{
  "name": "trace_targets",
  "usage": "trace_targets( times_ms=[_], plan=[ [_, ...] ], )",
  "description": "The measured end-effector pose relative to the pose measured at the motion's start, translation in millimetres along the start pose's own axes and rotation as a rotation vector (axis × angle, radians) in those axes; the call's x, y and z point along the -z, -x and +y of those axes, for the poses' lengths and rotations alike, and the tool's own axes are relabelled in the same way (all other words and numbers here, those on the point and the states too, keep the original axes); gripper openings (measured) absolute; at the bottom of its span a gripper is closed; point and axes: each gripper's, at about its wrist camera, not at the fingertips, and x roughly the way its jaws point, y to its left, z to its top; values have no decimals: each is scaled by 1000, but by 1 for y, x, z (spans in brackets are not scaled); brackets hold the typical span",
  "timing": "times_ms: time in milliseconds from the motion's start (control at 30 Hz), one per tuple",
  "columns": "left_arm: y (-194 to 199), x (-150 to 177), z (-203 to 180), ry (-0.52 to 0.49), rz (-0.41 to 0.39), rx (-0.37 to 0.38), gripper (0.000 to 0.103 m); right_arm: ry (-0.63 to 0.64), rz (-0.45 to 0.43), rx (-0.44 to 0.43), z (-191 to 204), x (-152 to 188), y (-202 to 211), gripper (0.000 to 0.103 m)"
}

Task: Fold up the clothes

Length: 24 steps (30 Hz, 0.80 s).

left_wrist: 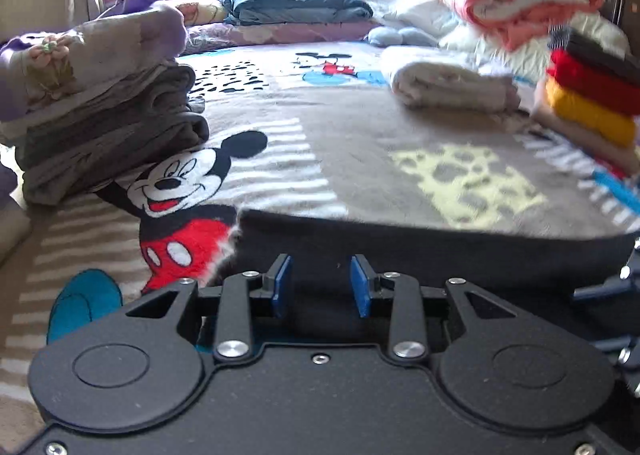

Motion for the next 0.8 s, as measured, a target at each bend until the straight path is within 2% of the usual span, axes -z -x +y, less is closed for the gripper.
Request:
trace_targets(
  times_ms=[67,133,200,333,367,433,600,633,700,800],
  plan=[
    [-1,0,-8,-27,9,104,32,13,-45,-6,5,-2,3,40],
    [-12,2,-26,-98,53,165,32,-2,-73,-40,6,-5,-2,44],
    [-30,4,-39,-143,81,80,35,-21,-16,-104,9,-9,-19,52],
    [-30,-10,-14,-10,15,-110,32,-27,10,-152,11,-12,-18,53],
    [-26,-12,-8,6,6,-102,31,-33,14,-168,9,-11,-14,53],
    [-16,-16,-10,4,-1,-10,31,-60,5,-198,4,-8,-4,53],
    [-7,-6,-69,-193,16,233,31,-190,-48,-227,-14,6,19,51],
    [-12,-1,-81,-223,29,255,31,-210,-56,-217,-17,9,23,51],
    [-28,10,-104,-287,63,234,31,-253,-66,-183,-28,15,28,51],
    [-36,9,-103,-250,63,170,36,-329,-62,-115,-48,22,29,51]
  ],
)
